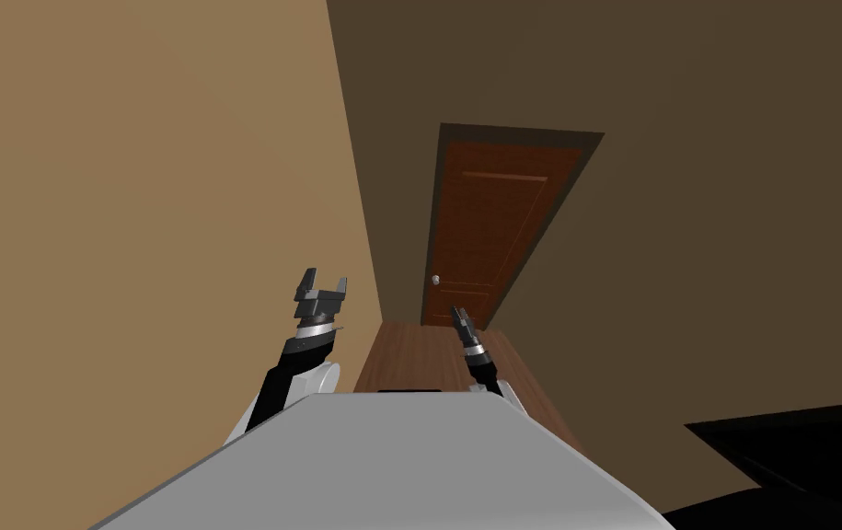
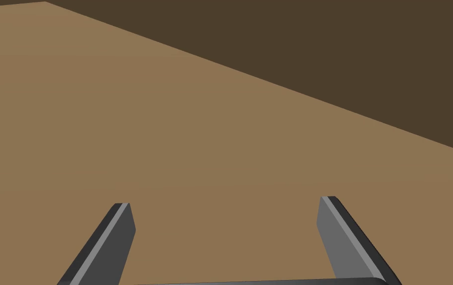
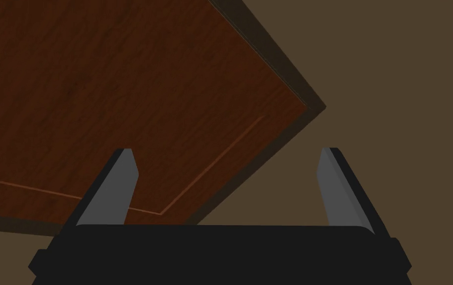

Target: Pull the door open

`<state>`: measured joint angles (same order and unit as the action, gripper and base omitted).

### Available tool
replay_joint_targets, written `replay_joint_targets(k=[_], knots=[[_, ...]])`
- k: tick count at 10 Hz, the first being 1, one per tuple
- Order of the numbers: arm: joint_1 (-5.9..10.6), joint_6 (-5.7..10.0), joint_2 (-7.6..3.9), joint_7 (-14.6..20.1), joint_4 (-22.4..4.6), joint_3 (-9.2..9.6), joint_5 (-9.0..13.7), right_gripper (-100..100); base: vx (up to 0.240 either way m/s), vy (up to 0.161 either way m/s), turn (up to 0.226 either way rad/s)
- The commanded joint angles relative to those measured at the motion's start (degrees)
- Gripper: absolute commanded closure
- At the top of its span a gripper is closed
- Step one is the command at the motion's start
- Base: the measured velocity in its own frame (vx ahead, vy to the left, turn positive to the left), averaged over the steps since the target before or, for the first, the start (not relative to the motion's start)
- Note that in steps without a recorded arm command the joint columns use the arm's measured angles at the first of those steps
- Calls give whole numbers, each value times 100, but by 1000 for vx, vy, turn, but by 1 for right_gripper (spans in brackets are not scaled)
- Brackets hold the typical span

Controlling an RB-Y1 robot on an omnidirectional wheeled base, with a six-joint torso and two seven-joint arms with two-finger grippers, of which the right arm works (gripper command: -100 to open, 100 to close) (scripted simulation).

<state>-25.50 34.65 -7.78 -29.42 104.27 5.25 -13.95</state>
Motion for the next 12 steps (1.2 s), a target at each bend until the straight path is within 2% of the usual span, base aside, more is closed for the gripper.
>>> replay_joint_targets(k=[1, 5, 12], knots=[[64, 58, -18, -225, -205, 4, -143, -100, 131, 35, 10], [173, 244, -54, -679, -686, -10, -439, -100, 152, 36, 4], [335, 524, -23, -1343, -1433, -51, -886, -100, 140, 31, -21]])
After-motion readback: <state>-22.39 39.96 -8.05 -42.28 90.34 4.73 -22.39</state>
